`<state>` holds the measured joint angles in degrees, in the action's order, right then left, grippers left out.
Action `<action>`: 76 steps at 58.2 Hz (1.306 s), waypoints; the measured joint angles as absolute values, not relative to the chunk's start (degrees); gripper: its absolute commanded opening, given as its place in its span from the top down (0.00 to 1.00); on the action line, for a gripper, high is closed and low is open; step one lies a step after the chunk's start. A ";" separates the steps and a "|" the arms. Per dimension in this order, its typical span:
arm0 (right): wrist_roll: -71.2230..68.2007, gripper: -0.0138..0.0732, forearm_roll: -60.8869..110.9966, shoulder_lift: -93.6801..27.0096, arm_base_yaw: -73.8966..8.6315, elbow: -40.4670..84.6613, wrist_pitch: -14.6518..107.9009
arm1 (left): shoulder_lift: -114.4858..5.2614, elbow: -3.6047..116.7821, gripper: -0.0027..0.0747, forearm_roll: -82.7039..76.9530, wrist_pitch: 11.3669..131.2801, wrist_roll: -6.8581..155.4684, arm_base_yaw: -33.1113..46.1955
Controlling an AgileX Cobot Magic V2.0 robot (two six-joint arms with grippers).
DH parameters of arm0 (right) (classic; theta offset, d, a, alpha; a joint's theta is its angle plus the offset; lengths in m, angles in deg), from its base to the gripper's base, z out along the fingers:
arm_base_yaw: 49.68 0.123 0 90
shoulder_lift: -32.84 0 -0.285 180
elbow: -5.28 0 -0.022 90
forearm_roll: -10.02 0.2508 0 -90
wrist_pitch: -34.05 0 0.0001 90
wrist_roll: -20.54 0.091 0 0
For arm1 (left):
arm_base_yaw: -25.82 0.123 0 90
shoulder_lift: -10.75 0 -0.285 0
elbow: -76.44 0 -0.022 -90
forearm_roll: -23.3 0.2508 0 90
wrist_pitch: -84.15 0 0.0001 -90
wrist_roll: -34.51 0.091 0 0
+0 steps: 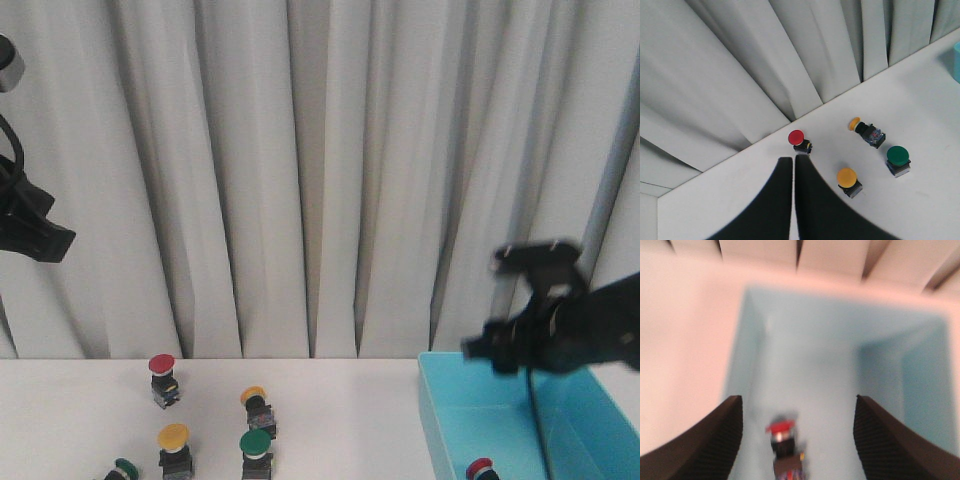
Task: Pick red and yellow buttons and place in box
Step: 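Lower the red button into the blue box and open the right gripper, then lower the left gripper onto the yellow-capped button and close it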
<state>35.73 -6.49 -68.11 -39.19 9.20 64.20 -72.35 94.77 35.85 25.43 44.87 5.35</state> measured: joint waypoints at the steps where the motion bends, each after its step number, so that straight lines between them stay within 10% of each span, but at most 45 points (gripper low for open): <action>1: 35.73 0.29 -6.49 -66.65 -39.19 8.72 64.20 | -72.35 94.77 0.97 35.85 25.43 44.87 5.35; 22: 35.67 0.39 -7.01 -41.36 -39.19 6.56 56.54 | -72.35 94.77 0.97 35.85 25.48 44.84 5.35; 37: 33.16 0.86 -9.29 -30.93 -39.19 7.13 57.49 | -72.35 94.77 0.97 35.85 26.43 44.84 5.35; 56: 32.29 0.85 -8.63 -29.27 -39.19 9.04 65.21 | -72.35 94.77 0.95 35.85 30.04 38.60 5.35; 76: 32.25 0.85 -7.08 -28.15 -39.19 9.04 65.39 | -75.01 94.82 0.42 37.18 31.27 38.59 5.35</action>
